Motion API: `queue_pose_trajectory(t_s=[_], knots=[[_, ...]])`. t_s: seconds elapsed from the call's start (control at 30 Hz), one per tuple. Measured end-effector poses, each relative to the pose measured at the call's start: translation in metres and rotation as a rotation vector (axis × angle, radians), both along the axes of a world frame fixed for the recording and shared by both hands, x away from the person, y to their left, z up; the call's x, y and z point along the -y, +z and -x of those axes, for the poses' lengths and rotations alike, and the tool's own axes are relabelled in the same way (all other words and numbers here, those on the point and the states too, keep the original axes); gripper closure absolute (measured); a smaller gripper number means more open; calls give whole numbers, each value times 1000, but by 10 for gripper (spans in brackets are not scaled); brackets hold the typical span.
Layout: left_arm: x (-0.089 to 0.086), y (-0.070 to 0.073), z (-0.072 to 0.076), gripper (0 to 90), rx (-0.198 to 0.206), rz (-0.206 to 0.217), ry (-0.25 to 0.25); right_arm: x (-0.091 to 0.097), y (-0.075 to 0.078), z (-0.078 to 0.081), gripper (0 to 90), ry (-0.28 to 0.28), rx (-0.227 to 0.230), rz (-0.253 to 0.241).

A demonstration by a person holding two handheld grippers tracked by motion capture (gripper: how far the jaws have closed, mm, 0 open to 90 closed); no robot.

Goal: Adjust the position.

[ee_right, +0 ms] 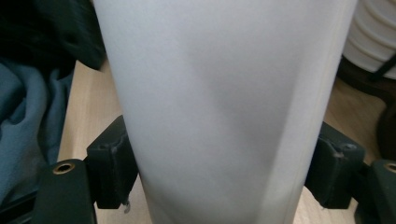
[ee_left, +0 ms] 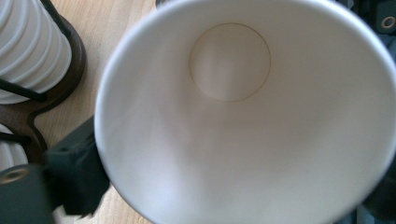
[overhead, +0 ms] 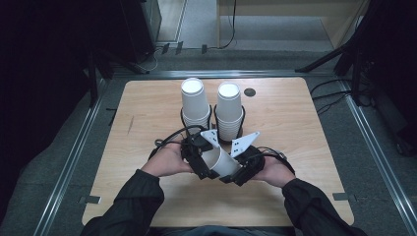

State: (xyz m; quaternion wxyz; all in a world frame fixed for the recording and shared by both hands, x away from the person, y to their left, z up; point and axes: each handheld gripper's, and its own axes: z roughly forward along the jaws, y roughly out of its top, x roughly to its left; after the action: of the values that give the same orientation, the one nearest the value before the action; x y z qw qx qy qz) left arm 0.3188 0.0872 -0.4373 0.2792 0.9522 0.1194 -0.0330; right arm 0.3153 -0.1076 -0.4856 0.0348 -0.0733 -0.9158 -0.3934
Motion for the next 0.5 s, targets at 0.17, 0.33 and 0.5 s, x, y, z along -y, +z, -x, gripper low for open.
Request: queue_pose_trajectory(t_s=[0.17, 0.33, 0.5], knots=[[-7, 2, -1, 0, 31, 80, -8, 7, 3, -3, 226, -24, 0, -16], [-12, 1, -2, 0, 42, 96, 20, 12, 6, -6, 225, -41, 2, -26], [-17, 1, -3, 0, 38, 118, 34, 17, 10, -7, 224, -47, 2, -38]])
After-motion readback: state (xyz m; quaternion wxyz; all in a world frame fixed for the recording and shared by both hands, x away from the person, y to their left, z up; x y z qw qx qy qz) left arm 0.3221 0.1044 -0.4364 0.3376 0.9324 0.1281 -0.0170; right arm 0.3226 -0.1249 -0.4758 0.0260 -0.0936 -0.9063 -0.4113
